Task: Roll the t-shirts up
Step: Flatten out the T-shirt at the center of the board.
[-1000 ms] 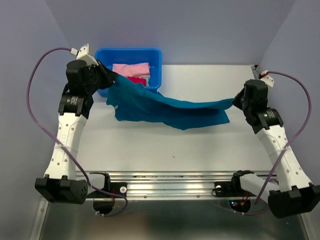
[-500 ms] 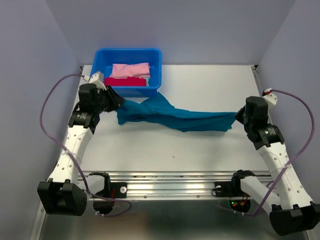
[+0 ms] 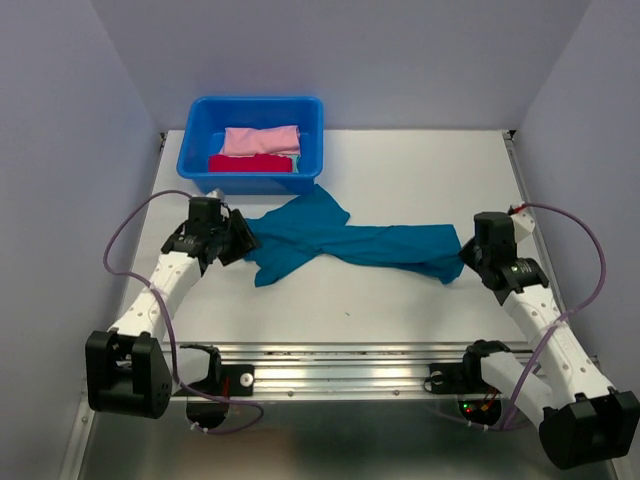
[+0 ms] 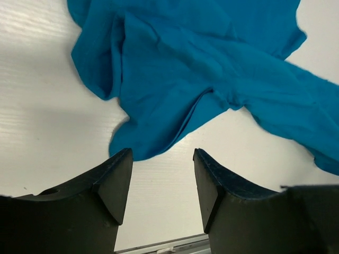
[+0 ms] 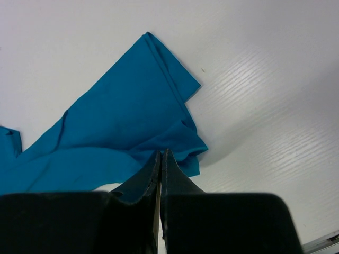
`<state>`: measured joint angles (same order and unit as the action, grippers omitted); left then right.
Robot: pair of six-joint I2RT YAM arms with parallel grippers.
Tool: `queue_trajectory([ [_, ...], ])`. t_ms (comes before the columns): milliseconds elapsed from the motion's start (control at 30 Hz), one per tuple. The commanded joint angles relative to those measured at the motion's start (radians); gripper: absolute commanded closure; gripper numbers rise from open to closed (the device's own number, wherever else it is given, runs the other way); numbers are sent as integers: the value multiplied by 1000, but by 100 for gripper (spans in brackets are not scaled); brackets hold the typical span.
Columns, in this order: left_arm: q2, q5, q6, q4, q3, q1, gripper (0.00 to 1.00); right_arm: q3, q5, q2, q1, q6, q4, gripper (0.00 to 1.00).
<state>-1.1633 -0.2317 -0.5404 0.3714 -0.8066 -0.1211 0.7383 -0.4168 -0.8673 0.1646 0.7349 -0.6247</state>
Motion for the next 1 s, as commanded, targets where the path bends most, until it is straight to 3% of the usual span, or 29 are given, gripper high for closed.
queue_trajectory([
  [0,42,93,-82,12,58,-98,40,7,13,-12,-5,12,63,99],
  [67,47,124,-125,-11,87,-166,38,9,18,-25,-5,9,71,99],
  [200,5,135,-161,-75,136,-189,37,15,39,-47,-5,0,86,99],
  [367,-16,170,-197,-103,193,-198,20,21,49,-47,-5,-17,86,99],
  [700,1,259,-326,-97,234,-204,18,16,84,-79,-5,-11,99,99],
  [967,-110,287,-346,-192,253,-203,21,26,90,-88,-5,-31,103,99],
])
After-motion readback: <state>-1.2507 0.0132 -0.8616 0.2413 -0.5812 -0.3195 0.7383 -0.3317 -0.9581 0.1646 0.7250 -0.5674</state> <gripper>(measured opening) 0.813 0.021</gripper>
